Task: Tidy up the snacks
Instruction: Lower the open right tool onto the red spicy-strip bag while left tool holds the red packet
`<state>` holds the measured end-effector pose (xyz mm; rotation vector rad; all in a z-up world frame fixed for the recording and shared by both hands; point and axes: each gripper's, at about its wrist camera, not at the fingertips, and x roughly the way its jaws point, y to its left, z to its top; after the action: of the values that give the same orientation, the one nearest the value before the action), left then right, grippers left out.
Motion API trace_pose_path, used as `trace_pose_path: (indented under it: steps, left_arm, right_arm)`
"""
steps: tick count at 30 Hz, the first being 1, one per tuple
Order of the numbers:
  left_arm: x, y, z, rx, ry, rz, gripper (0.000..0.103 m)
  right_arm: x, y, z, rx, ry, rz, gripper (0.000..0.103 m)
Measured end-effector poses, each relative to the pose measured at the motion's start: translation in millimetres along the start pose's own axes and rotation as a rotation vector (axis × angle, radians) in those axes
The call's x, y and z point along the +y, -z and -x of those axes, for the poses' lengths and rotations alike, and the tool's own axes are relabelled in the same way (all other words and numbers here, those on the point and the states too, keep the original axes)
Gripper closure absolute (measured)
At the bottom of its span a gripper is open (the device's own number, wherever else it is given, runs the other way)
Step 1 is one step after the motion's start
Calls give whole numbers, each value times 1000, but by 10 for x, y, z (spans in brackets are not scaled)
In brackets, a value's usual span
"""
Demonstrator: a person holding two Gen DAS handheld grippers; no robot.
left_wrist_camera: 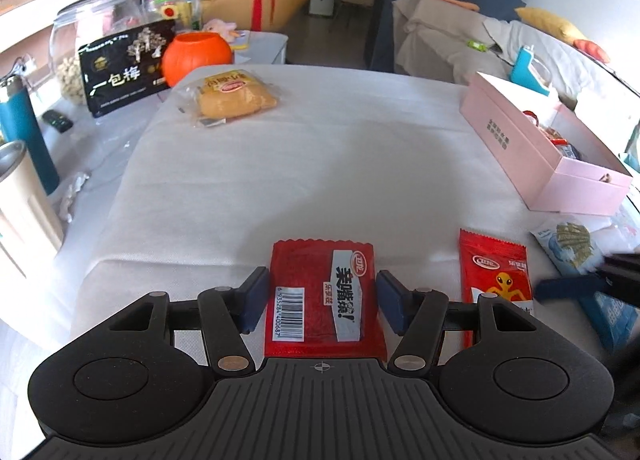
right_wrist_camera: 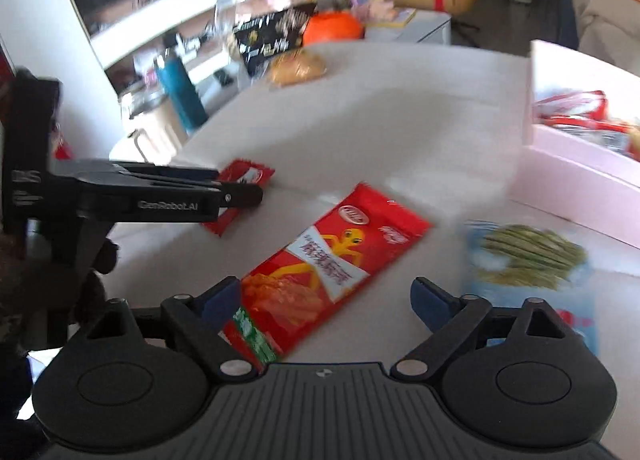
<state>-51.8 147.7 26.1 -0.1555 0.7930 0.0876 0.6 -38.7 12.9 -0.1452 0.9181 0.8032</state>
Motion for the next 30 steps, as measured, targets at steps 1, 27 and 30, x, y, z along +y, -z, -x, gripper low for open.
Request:
trace_pose_path:
  steps: [1,27,30]
  left_arm:
    - [-4,5,1,-2,-2,-5,39]
    - [-205,144,135,53,29,-115,38]
    - [-234,167,137,49,23,-151,38]
  right_arm:
    - [35,-21,-64,-5,15,6,10]
    - [34,35,-194,-60,128,111,5]
    - [132,38,-121,-75,121,169,50]
